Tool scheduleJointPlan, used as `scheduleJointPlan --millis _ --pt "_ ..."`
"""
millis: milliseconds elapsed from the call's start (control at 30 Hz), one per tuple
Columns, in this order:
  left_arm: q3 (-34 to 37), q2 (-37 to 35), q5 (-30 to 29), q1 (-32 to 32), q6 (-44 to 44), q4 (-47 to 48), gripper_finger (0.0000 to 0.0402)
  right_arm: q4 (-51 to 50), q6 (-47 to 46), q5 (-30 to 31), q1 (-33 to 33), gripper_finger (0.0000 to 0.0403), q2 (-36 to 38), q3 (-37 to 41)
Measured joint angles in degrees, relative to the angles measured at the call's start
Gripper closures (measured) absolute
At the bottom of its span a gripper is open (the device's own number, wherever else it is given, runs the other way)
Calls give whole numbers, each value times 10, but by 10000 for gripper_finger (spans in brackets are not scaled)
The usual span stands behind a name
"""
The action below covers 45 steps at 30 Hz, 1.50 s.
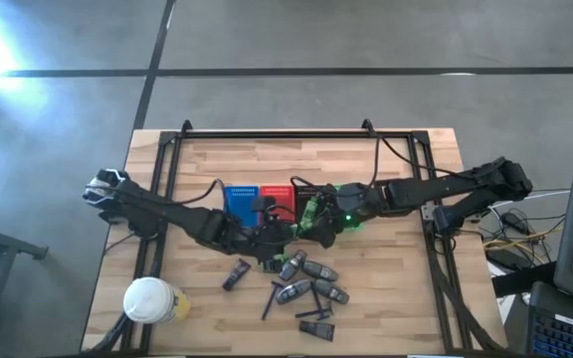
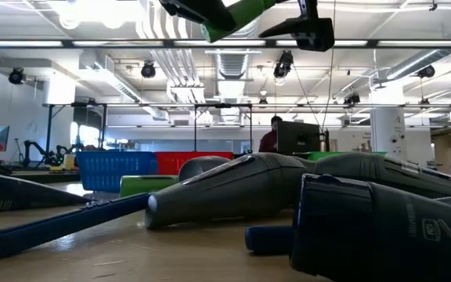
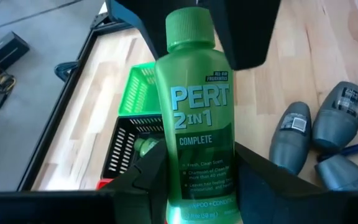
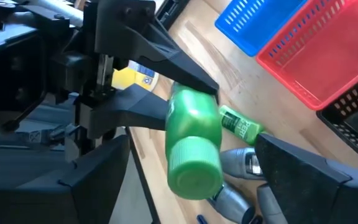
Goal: Pick & Place Travel size toiletries
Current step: Put the shampoo into the black bin
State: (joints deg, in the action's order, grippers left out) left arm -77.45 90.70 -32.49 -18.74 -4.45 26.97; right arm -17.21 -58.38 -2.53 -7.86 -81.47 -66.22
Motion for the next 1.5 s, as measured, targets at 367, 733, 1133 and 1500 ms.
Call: scheduleJointPlan --millis 367,733,1133,1500 --pt "0 0 1 1 0 -15 258 4 -15 10 1 135 -8 0" --pt "0 7 1 2 2 -24 258 41 -16 11 0 196 -29 0" --pt "0 7 1 2 -3 -13 257 38 -19 11 0 242 -30 0" --pt "0 7 0 1 -22 -10 206 29 -8 11 7 297 -30 0"
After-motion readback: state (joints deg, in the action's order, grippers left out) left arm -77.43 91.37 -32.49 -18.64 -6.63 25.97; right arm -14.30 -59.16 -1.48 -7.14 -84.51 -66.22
